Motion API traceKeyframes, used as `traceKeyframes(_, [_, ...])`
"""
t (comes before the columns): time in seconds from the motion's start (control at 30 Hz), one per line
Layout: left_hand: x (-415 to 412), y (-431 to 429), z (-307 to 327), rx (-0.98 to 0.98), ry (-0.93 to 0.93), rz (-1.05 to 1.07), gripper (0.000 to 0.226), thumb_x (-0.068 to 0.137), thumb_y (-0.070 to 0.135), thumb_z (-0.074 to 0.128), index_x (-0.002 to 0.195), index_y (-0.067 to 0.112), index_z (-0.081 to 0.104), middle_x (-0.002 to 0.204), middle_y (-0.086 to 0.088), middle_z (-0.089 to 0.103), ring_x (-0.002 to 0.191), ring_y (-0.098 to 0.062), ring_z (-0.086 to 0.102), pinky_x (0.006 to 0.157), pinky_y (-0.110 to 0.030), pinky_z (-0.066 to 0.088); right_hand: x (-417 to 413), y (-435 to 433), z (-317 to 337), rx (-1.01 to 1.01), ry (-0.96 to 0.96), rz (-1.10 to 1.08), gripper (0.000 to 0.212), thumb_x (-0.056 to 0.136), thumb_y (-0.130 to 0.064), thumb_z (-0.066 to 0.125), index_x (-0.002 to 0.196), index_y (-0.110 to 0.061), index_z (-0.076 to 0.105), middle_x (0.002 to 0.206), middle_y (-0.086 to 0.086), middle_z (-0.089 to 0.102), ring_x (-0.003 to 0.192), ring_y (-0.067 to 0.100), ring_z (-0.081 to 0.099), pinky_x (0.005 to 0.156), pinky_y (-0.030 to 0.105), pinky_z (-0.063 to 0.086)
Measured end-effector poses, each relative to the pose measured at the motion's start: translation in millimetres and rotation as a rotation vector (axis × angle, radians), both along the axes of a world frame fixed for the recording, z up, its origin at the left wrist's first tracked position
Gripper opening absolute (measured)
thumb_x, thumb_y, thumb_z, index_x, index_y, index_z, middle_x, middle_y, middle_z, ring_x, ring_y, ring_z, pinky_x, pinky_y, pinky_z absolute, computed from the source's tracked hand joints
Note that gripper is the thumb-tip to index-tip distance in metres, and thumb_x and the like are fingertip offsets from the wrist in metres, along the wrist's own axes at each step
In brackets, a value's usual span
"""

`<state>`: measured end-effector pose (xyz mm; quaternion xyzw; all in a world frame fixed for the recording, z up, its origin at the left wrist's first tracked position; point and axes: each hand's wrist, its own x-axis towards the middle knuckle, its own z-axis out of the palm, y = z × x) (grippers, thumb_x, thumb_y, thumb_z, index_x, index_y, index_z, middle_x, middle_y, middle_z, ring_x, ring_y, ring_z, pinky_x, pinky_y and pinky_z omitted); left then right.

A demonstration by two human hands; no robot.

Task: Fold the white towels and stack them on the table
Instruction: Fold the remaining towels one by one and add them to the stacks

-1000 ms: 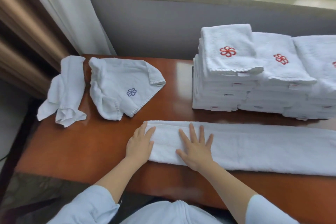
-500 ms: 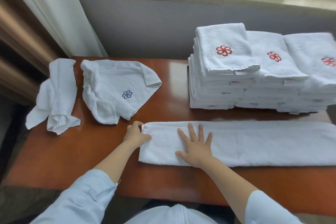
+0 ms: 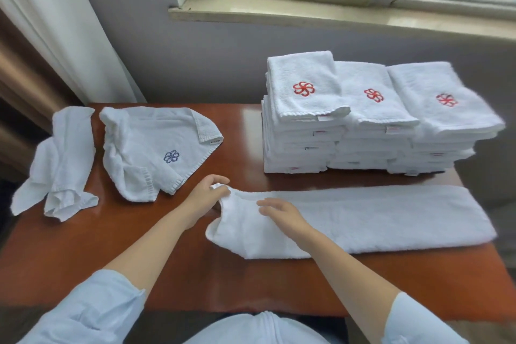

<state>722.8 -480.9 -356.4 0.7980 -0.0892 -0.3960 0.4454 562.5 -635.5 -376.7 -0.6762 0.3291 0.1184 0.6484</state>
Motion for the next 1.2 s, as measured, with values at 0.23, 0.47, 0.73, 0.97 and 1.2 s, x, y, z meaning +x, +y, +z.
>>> traceKeyframes(0.23, [-59,-104,39,-0.069,0.118,-0.146,0.02,0.093,0.025,0.064,0.109,0.013,0.061,0.083,-0.012,0.076,0.075,-0.024,0.075,0.059,-0.027,0.058,-48,-62,32,0.492,-0.141,0.028,0.054,0.091,-0.064,0.054,0.134,-0.032,0.059,0.136,0.002,0.061,0.124,0.025,0.059,0.101,0.044,0.051])
traceKeyframes(0.47, [-122,-190,28,-0.044,0.076,-0.176,0.024,0.094,0.031,0.064,0.113,0.016,0.06,0.09,-0.009,0.073,0.073,-0.016,0.073,0.068,-0.028,0.061,-105,-132,23,0.272,-0.031,-0.005,0.05,0.071,-0.017,0.068,0.12,-0.024,0.064,0.115,0.004,0.065,0.107,0.021,0.061,0.088,0.037,0.052])
traceKeyframes(0.73, [-169,-196,-23,0.095,-0.512,-0.301,0.032,0.101,0.024,0.045,0.129,0.035,0.057,0.119,0.012,0.06,0.104,-0.006,0.056,0.082,-0.021,0.046,-144,-173,-10,0.048,0.04,-0.22,0.041,0.084,-0.008,0.058,0.122,-0.024,0.054,0.111,-0.001,0.066,0.094,0.015,0.067,0.066,0.021,0.052])
traceKeyframes(0.97, [-195,-168,-62,0.523,-0.852,-0.677,0.055,0.105,0.043,0.027,0.157,0.033,0.011,0.166,0.0,0.003,0.152,-0.022,-0.006,0.121,-0.04,-0.008,-148,-178,-33,-0.213,0.054,-0.076,0.064,0.088,-0.015,0.056,0.147,-0.022,0.031,0.1,-0.003,0.063,0.084,0.015,0.064,0.065,0.027,0.052])
traceKeyframes(1.2, [-203,-180,-75,0.572,-0.828,-0.83,0.063,0.094,0.069,0.006,0.144,0.049,-0.026,0.153,0.007,-0.039,0.14,-0.028,-0.039,0.113,-0.053,-0.025,-164,-187,-41,-0.54,-0.006,0.16,0.073,0.096,-0.036,0.049,0.154,-0.044,0.006,0.077,-0.02,0.044,0.065,0.003,0.051,0.055,0.019,0.035])
